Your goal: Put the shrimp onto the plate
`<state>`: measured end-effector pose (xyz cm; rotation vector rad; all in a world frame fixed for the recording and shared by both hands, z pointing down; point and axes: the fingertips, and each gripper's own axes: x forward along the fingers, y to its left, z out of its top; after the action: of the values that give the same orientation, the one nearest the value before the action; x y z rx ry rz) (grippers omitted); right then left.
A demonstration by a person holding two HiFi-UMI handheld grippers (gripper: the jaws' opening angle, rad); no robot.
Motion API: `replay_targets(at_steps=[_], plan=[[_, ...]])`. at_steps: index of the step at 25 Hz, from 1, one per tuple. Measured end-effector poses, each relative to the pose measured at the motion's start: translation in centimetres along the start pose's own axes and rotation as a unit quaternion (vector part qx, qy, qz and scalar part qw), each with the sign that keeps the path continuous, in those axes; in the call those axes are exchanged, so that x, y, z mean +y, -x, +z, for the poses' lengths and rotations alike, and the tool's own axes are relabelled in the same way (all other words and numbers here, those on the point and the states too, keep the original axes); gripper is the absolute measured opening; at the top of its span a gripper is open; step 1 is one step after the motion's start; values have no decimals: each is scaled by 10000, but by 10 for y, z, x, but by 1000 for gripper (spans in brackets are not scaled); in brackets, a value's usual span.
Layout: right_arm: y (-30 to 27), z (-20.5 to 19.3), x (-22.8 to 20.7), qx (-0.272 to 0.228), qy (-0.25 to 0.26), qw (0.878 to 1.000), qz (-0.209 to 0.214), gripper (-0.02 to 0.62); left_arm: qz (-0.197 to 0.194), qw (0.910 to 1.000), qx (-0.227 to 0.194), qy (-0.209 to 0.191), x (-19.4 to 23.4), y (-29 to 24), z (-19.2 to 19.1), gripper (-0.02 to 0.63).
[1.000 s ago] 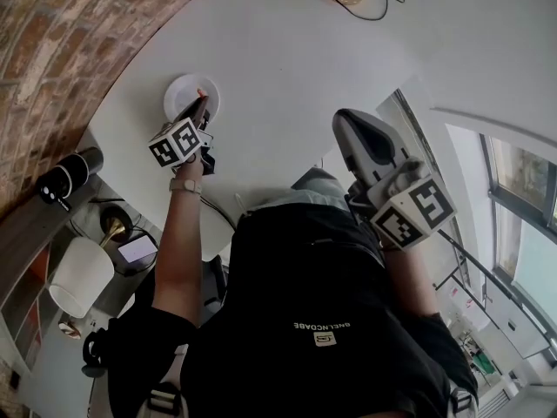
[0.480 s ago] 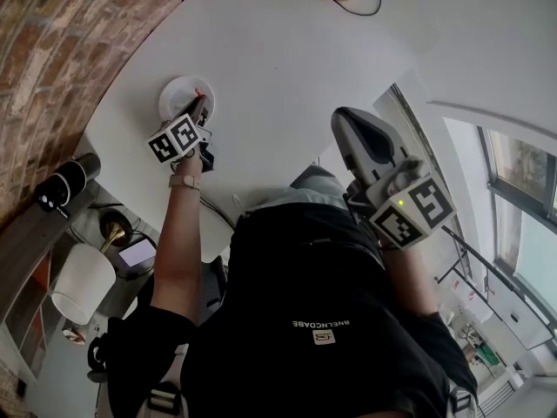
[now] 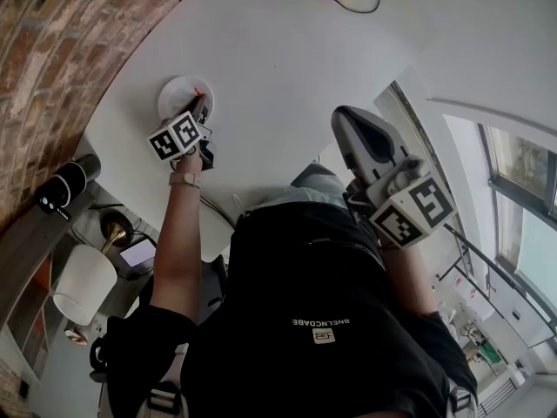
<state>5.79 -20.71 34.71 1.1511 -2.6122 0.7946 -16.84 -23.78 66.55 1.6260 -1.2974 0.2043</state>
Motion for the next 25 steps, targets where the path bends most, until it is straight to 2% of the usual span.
replay_targets(at_steps=[25], plan=[[6, 2, 3, -126, -6, 9999, 39, 8, -45, 9999, -25, -127, -10, 5, 0, 71]])
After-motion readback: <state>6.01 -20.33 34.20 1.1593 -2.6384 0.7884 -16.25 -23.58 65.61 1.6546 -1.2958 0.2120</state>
